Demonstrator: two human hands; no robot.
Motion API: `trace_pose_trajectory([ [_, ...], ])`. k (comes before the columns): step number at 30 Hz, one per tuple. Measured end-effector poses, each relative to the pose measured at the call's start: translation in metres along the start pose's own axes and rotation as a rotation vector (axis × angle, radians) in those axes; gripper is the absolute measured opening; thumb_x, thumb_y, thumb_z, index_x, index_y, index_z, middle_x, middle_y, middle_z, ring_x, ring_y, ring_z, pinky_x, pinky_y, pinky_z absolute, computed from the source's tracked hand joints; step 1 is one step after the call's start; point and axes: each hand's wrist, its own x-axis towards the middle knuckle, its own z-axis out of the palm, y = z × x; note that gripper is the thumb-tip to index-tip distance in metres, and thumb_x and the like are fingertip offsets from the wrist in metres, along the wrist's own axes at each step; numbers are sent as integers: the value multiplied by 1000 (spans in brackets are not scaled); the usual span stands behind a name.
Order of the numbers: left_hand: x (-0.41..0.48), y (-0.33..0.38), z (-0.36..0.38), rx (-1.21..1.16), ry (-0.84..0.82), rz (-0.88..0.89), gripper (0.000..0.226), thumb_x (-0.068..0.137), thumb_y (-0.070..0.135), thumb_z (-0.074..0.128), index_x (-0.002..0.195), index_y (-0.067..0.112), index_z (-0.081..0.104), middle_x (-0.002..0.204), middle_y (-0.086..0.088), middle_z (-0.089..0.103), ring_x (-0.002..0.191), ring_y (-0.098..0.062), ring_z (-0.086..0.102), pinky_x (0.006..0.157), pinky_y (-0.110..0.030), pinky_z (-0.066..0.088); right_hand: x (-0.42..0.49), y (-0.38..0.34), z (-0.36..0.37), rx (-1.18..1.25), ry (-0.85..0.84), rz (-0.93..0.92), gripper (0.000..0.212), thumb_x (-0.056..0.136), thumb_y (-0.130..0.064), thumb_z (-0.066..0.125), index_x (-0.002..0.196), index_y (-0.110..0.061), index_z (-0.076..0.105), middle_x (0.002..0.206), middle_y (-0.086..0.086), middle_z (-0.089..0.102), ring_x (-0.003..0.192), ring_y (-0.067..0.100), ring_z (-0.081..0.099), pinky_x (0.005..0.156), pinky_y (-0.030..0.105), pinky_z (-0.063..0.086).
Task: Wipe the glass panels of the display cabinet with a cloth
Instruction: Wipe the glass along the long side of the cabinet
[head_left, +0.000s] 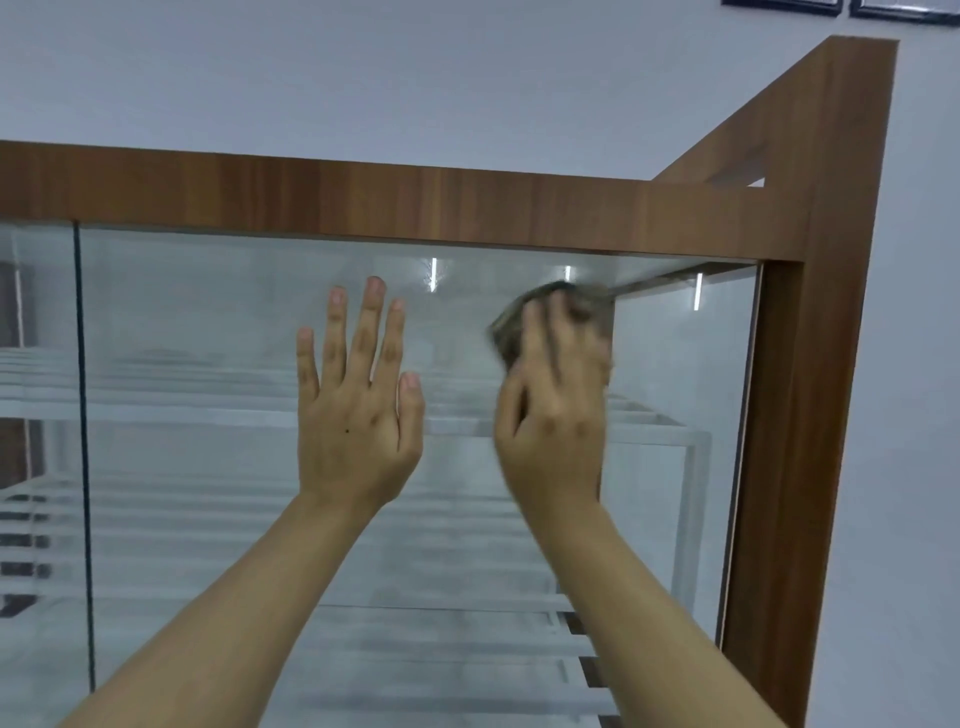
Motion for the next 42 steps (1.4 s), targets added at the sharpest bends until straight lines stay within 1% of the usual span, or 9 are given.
trace_pose_trajectory([
  [3, 0, 0, 0, -1, -3, 9, 61, 103, 27, 27, 160, 8, 17, 169, -10, 10, 156, -32, 4, 125, -56, 5, -58, 19, -20, -73, -165, -266, 46, 98, -10, 51, 143, -3, 51, 152, 17, 46, 145, 33, 38, 116, 55, 33],
  [8, 0, 3, 1, 15, 3, -3, 61, 103, 25, 27, 160, 8, 16, 169, -10, 10, 156, -33, 3, 125, -58, 6, 2, 49, -21, -101, 152, 186, 42, 101, -9, 47, 142, 0, 51, 150, 20, 47, 143, 38, 39, 116, 60, 31],
  [10, 0, 2, 1, 12, -2, -1, 61, 103, 25, 28, 160, 8, 17, 169, -10, 11, 156, -33, 4, 125, -57, 6, 31, 23, -3, -66, 196, 224, 43, 101, -11, 44, 142, -1, 52, 150, 19, 48, 143, 38, 39, 119, 57, 28],
  [14, 0, 0, 0, 0, 2, -1, 61, 103, 27, 28, 160, 9, 19, 169, -10, 12, 156, -32, 5, 125, -56, 6, -23, -1, 0, -11, -58, -167, 43, 101, -14, 46, 142, -3, 53, 151, 17, 47, 145, 32, 38, 122, 50, 27],
  [16, -1, 0, 0, 0, 3, 2, 61, 103, 27, 29, 160, 9, 18, 169, -10, 11, 156, -32, 5, 125, -56, 6, -55, 19, -18, -40, -99, -225, 43, 100, -15, 49, 142, -5, 53, 150, 15, 48, 144, 31, 40, 118, 54, 32],
  [23, -2, 2, 2, 18, 5, -15, 61, 103, 26, 29, 160, 9, 18, 169, -9, 11, 156, -32, 6, 125, -57, 7, 40, 42, -8, -65, 242, 246, 42, 101, -12, 47, 141, 0, 53, 147, 20, 51, 141, 37, 42, 118, 55, 31],
  [29, -2, 5, 1, 14, 23, -54, 61, 103, 26, 32, 160, 11, 19, 169, -9, 14, 156, -31, 7, 125, -57, 9, -56, 54, -34, -21, -147, -312, 42, 98, -10, 56, 139, -1, 55, 148, 18, 49, 142, 34, 43, 108, 55, 44],
  [37, -2, 76, 15, -109, 9, 96, 58, 101, 22, 37, 158, 10, 28, 167, -9, 19, 156, -30, 11, 126, -54, 9, 24, 85, -40, -20, 186, 94, 41, 98, -14, 54, 136, 0, 57, 144, 19, 54, 140, 35, 45, 115, 46, 41],
  [42, -4, 82, 20, -56, -17, 64, 59, 102, 24, 34, 160, 12, 24, 169, -8, 15, 156, -30, 7, 126, -55, 5, -12, 92, -48, -28, 20, -176, 40, 99, -14, 59, 136, 1, 58, 145, 18, 52, 142, 32, 42, 108, 51, 47],
])
